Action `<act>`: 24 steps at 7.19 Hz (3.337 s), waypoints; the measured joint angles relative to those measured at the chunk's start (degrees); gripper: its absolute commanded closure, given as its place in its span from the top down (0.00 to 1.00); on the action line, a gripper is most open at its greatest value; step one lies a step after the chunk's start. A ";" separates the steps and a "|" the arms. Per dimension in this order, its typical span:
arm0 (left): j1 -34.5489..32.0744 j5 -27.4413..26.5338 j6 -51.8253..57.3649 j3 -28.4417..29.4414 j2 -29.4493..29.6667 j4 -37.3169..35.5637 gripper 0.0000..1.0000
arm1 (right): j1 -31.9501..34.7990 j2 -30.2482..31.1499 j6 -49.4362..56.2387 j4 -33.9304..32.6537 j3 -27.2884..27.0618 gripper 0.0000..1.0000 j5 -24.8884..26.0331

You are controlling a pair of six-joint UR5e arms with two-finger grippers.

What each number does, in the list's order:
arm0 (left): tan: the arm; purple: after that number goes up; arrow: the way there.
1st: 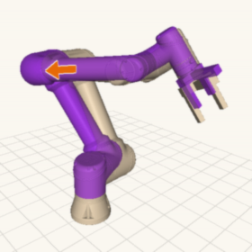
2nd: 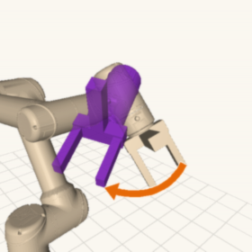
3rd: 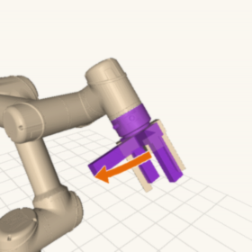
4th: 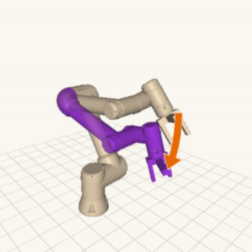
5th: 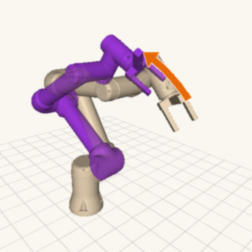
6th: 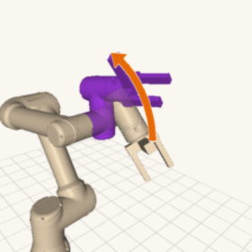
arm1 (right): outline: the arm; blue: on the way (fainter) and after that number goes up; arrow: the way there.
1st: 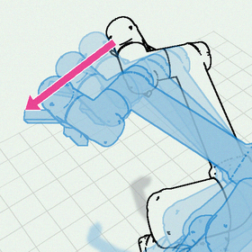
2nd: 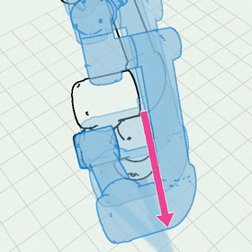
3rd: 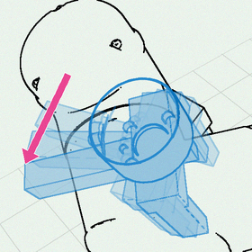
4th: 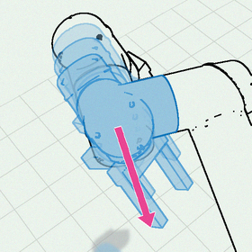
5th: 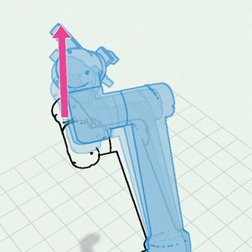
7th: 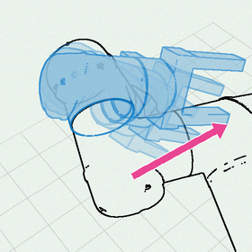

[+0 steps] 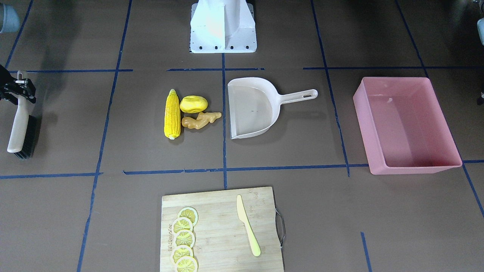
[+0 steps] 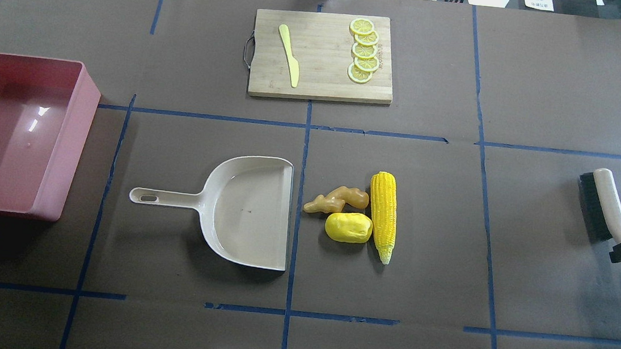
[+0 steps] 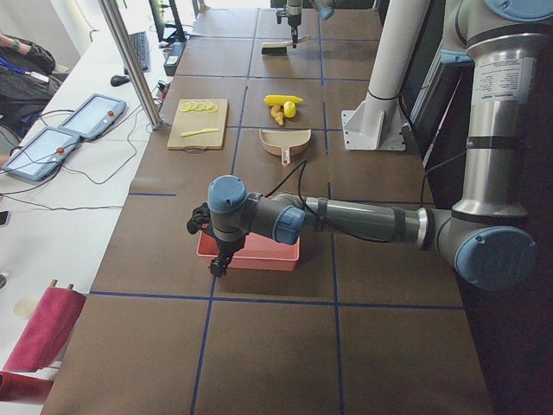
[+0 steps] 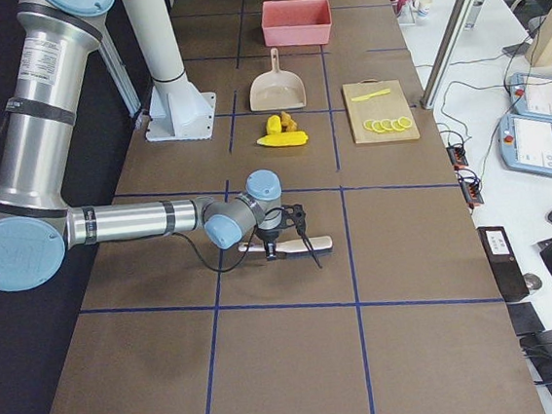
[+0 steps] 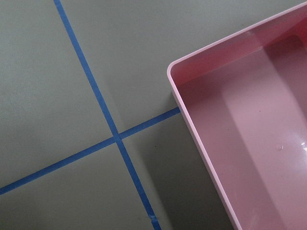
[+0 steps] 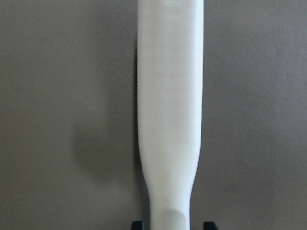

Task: Sweep and dump trash into bin
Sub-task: 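Grasp the white brush handle with the right gripper, then grasp the white dustpan handle with the left gripper while the right lifts the brush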

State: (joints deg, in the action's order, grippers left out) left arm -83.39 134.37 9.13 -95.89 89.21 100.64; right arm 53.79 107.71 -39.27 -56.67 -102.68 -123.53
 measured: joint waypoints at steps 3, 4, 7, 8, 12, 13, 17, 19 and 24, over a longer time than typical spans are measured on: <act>-0.01 0.03 0.04 -0.06 0.00 0.06 1.00 | -0.07 -0.04 0.57 -0.02 -0.09 0.00 -0.07; -0.01 0.07 0.04 -0.07 0.12 0.08 1.00 | -0.04 -0.14 0.64 -0.06 -0.35 0.00 -0.31; 0.84 0.20 0.36 -1.14 2.95 1.63 1.00 | 0.09 -1.01 0.63 -2.14 -2.52 0.00 -0.87; 2.58 0.19 0.55 -2.33 3.44 3.94 1.00 | 0.09 -2.05 0.58 -6.29 -4.92 0.00 -0.88; 13.48 -0.03 0.47 -10.71 6.21 6.26 1.00 | -1.27 -4.98 -0.21 -14.30 -8.95 0.00 -0.23; 17.06 -0.27 0.12 -12.86 8.20 6.13 1.00 | -1.55 -5.00 -0.36 -14.39 -8.97 0.00 -0.20; 31.70 -6.07 0.46 -17.12 13.13 5.69 1.00 | -2.73 -4.53 -2.84 -13.92 -8.63 0.00 -0.02; 39.46 -10.71 0.76 -17.59 14.23 5.24 1.00 | -3.21 -4.54 -3.38 -13.84 -8.60 0.00 0.03; 49.34 -17.86 2.02 -15.68 18.00 1.93 1.00 | -3.34 -4.58 -3.36 -13.82 -8.59 0.00 -0.04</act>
State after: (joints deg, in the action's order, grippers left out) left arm -34.05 116.50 11.15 -111.57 107.20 102.57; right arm 50.45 103.13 -42.63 -70.49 -111.27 -123.57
